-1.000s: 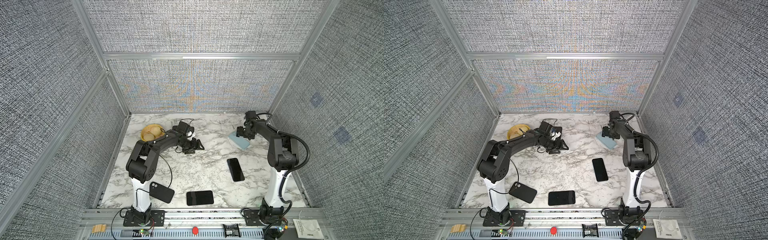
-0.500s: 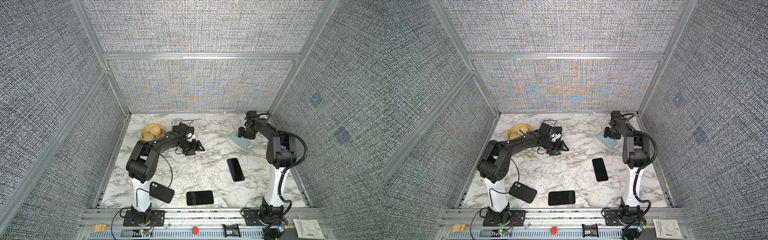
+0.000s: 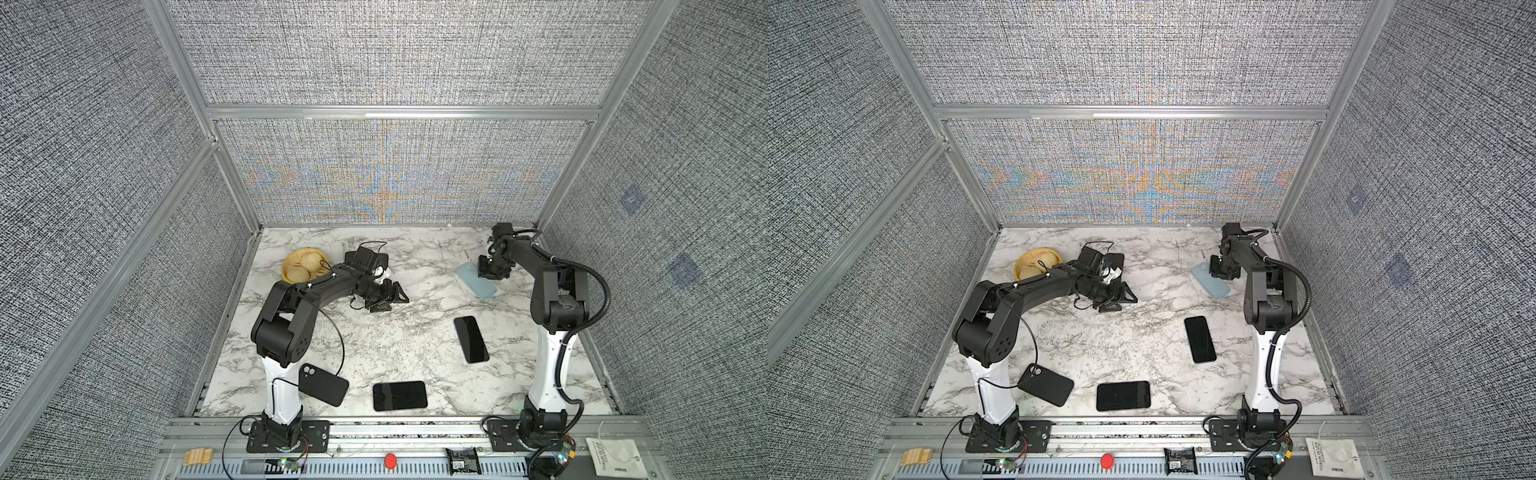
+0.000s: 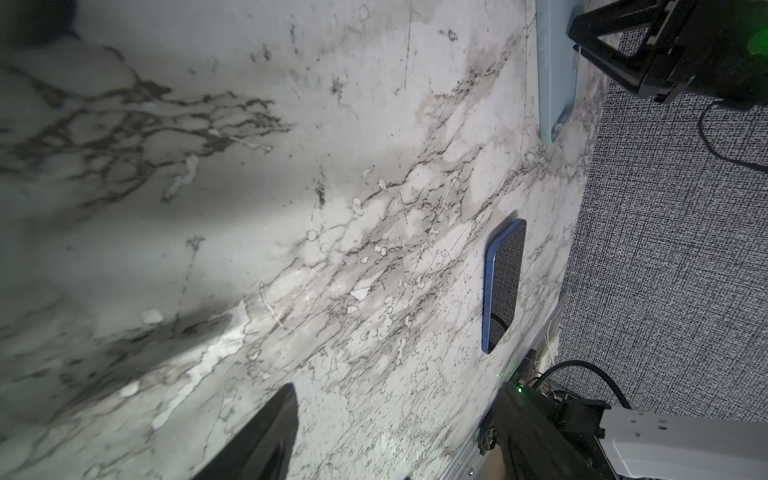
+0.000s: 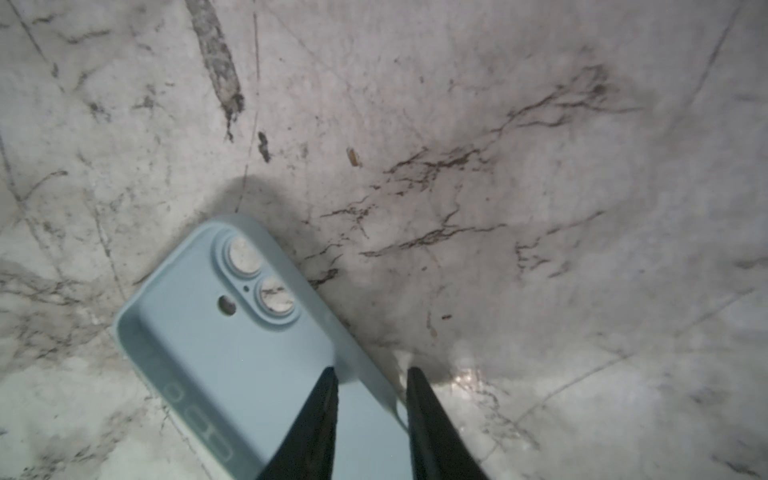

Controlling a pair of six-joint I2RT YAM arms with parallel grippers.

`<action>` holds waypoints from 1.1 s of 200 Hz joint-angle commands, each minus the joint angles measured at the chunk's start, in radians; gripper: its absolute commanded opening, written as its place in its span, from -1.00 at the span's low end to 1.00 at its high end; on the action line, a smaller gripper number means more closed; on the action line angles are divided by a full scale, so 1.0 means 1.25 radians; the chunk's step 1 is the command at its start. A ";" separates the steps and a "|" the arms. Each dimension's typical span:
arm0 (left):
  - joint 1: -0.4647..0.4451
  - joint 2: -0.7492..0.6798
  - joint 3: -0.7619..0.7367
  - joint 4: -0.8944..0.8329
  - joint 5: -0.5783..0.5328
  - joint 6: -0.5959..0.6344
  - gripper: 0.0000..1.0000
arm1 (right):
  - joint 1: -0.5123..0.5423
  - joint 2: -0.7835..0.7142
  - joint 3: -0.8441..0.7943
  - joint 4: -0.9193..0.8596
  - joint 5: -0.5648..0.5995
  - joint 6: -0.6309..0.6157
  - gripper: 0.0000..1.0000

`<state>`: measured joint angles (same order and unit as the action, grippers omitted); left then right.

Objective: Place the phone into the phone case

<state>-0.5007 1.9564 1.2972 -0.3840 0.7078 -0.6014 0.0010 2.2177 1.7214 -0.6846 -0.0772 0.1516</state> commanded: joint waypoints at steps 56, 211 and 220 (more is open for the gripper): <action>0.000 -0.001 -0.007 0.022 0.012 0.008 0.50 | 0.018 -0.002 0.016 -0.028 -0.038 -0.010 -0.72; 0.023 -0.111 -0.137 0.056 -0.031 -0.003 0.50 | 0.243 -0.142 -0.150 -0.021 -0.118 -0.038 -0.86; 0.023 -0.112 -0.142 0.062 -0.030 -0.007 0.50 | 0.249 -0.157 -0.173 -0.012 -0.106 -0.034 -0.86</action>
<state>-0.4740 1.8278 1.1343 -0.3374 0.6800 -0.6029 0.2882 2.0598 1.5627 -0.6937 -0.2062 0.1226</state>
